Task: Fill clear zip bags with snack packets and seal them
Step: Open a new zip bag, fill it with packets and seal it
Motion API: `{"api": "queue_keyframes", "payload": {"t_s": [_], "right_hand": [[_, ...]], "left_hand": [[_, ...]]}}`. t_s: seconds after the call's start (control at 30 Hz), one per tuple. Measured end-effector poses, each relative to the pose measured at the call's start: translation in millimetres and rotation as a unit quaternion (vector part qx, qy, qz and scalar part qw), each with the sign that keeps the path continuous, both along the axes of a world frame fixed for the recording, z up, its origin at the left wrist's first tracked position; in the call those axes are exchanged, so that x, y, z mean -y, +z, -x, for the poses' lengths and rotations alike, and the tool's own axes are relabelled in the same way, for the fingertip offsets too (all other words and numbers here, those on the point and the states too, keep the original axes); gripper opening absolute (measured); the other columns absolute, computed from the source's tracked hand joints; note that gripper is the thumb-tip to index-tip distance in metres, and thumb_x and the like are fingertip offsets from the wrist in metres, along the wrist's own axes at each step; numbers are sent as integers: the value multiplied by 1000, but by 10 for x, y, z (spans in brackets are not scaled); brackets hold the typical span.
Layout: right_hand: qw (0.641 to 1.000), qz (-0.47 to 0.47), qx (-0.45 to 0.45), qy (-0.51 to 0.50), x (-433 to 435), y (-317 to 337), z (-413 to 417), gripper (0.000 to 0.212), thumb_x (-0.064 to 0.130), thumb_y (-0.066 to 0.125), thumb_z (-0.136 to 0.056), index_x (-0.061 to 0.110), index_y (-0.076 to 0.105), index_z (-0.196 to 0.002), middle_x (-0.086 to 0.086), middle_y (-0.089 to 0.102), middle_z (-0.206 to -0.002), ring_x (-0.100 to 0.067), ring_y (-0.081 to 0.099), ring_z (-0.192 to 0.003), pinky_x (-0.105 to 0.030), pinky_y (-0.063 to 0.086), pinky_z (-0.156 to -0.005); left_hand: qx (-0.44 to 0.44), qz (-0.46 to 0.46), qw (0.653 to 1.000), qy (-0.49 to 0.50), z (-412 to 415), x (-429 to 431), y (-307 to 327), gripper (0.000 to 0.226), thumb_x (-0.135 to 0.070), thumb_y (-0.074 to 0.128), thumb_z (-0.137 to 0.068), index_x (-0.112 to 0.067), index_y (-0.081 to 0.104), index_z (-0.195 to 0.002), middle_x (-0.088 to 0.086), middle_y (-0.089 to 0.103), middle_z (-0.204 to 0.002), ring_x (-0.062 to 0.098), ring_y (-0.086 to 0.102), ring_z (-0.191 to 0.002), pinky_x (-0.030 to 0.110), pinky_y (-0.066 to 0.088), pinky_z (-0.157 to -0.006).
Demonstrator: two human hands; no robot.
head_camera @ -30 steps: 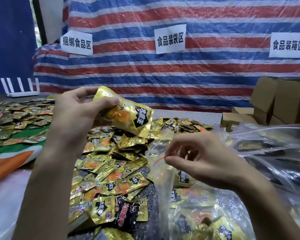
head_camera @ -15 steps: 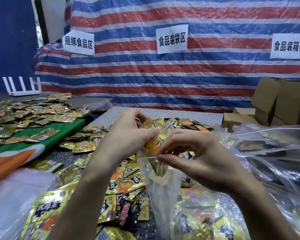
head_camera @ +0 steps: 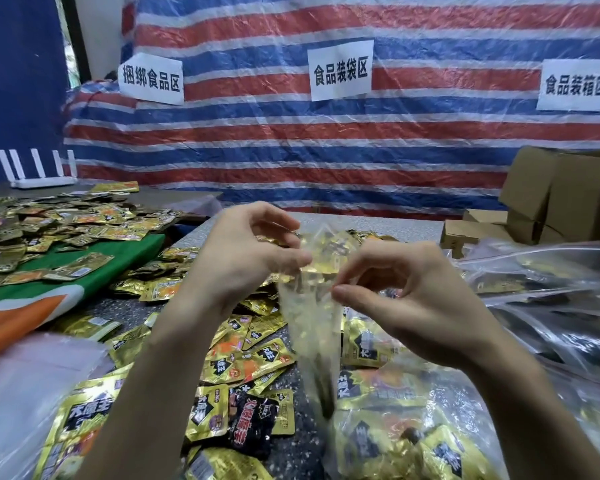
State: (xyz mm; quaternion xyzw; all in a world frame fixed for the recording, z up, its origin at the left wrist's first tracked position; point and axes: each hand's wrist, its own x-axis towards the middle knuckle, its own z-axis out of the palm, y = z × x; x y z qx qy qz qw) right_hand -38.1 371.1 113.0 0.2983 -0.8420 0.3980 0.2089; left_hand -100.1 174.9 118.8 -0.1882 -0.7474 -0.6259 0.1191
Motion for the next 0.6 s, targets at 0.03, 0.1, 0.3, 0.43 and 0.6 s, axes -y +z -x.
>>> {"api": "queue_keyframes", "payload": {"t_s": [0.03, 0.1, 0.3, 0.43, 0.6], "right_hand": [[1000, -2, 4, -2, -3, 6, -3, 4, 10, 74, -85, 12, 74, -81, 1, 72, -77, -16, 69, -74, -40, 56, -70], [1000, 5, 7, -7, -16, 19, -11, 6, 10, 73, -85, 12, 73, -80, -1, 72, -76, -16, 68, -73, -42, 55, -71], [999, 1, 16, -36, -64, 34, -12, 8, 14, 71, -86, 15, 72, -78, 0, 70, -74, -15, 67, -71, -39, 56, -68], [998, -31, 40, -47, -47, 7, 13, 5, 17, 70, -86, 17, 71, -81, 4, 71, -77, -11, 68, -75, -31, 58, -71], [998, -31, 31, -44, -52, 14, -3, 7, 15, 71, -87, 18, 72, -80, 5, 71, -76, -10, 68, -76, -27, 57, -70]], "left_hand": [[-11, -18, 1000, 6, 11, 8, 0, 36, 4, 86, -63, -9, 70, -92, 3, 72, -78, 13, 69, -68, 18, 53, -60], [-32, -50, 998, 6, 24, 13, 4, 30, -1, 85, -68, -9, 69, -93, 2, 72, -78, 13, 70, -67, 19, 54, -61], [-11, -70, 995, 66, 286, 45, -111, 14, -30, 66, -94, -16, 68, -96, 0, 73, -86, 16, 72, -73, 32, 60, -68], [-33, 103, 971, 213, 712, 124, -496, 7, -28, 62, -95, -21, 63, -93, -4, 66, -91, 18, 65, -87, 42, 57, -81], [-14, 315, 917, 244, 1221, 183, -1178, 19, -35, 55, -98, -20, 66, -103, 5, 57, -128, 25, 48, -122, 46, 40, -104]]}}
